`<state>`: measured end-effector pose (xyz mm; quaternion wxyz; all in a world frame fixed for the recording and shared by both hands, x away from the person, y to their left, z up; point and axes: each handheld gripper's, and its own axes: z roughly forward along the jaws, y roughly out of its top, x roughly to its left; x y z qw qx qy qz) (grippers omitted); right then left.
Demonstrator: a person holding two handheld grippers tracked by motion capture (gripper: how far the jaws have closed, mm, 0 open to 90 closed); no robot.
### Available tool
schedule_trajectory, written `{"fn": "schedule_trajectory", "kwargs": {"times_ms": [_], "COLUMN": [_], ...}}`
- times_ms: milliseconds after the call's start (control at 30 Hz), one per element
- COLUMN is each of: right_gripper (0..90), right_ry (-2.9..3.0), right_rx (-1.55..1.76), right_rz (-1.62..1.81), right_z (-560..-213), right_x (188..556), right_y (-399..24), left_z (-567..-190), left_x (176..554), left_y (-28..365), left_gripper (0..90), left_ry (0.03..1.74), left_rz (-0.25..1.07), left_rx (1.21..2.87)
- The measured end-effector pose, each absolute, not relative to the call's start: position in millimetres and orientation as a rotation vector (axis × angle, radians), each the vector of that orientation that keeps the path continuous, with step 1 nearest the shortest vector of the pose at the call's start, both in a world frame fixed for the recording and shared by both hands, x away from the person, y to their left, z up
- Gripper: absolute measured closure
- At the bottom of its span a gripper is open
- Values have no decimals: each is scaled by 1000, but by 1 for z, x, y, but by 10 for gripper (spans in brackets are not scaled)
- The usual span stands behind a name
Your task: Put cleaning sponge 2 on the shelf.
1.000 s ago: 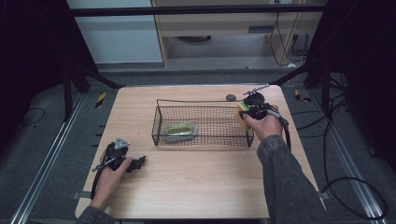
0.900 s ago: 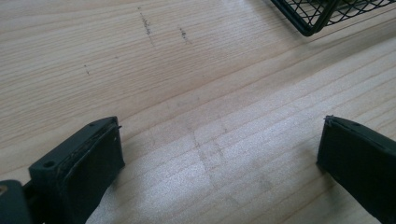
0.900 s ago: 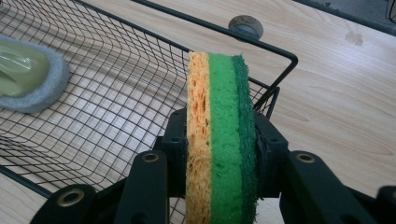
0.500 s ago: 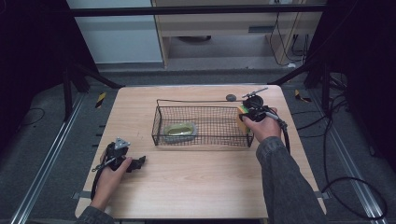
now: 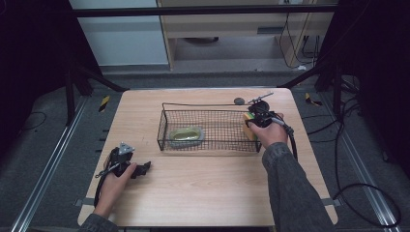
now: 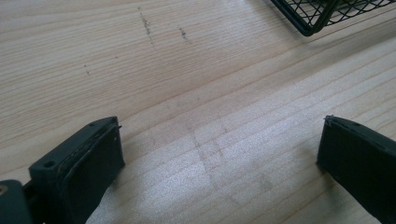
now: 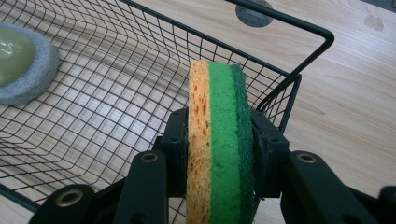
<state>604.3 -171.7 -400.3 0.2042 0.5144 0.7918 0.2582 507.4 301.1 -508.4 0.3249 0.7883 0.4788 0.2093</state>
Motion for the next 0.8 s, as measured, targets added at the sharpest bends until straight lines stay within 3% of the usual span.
{"fn": "schedule_trajectory", "kwargs": {"times_ms": [800], "right_gripper": [635], "right_ry": [2207], "right_rx": [1446], "right_rz": [688], "right_z": [-406], "right_x": [611], "right_y": [-159], "left_z": [-508], "left_x": [507], "left_y": [301], "left_gripper": [0], "left_ry": [1255], "left_rz": [549], "left_rx": [2067]}}
